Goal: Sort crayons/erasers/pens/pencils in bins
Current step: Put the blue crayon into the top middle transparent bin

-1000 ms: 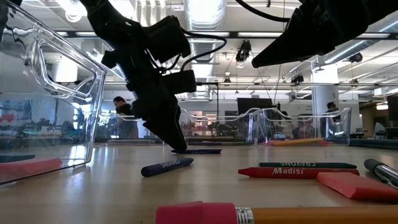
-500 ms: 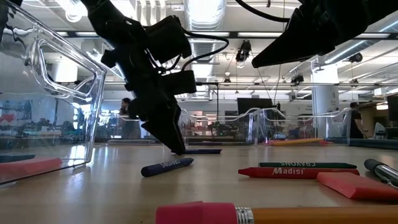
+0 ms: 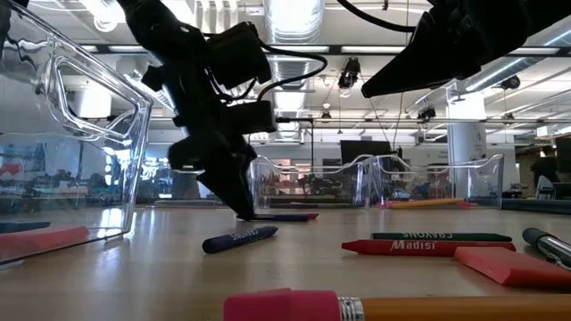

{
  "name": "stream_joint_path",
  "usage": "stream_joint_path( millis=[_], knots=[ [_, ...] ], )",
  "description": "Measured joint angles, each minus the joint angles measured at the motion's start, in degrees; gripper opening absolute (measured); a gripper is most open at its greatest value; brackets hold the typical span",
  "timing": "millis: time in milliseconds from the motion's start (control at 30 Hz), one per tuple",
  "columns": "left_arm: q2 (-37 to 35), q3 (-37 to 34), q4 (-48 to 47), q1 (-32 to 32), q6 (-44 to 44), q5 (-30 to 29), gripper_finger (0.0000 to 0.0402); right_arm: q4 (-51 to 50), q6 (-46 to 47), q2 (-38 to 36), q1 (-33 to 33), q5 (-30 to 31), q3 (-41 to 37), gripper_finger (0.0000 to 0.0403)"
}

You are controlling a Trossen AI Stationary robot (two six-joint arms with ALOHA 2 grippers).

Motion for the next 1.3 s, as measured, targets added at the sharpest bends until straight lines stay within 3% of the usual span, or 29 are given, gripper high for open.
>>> stream_joint_path(
  millis=[167,333,567,800,933,1300],
  knots=[
    [-3.9,-0.3,-4.0,-0.1,-0.2,-0.8,0.0004,0.0,0.0,0.0,0.0,0.0,0.0,0.0057],
    [-9.5,-0.4,-4.1,-0.7,-0.1,-5.9,0.0002,-0.2,-0.9,-0.6,0.0,-0.1,0.6,0.0057],
    [-16.4,1.7,-4.0,2.6,10.5,-13.3,0.0004,-0.1,-2.3,-3.2,0.6,-0.1,2.8,0.0057],
    [-12.3,14.4,-13.1,14.1,17.6,-9.9,0.0003,0.0,-3.3,-4.0,0.8,-0.1,2.7,0.0057],
    [-8.7,20.1,-17.9,18.3,19.3,-3.4,0.0002,-0.3,-3.3,-4.0,0.8,-0.1,2.7,0.0057],
    [-5.5,19.5,-16.0,15.1,18.2,-1.8,0.0000,-4.6,1.1,-3.8,1.0,-0.1,2.7,0.0057]
  ],
)
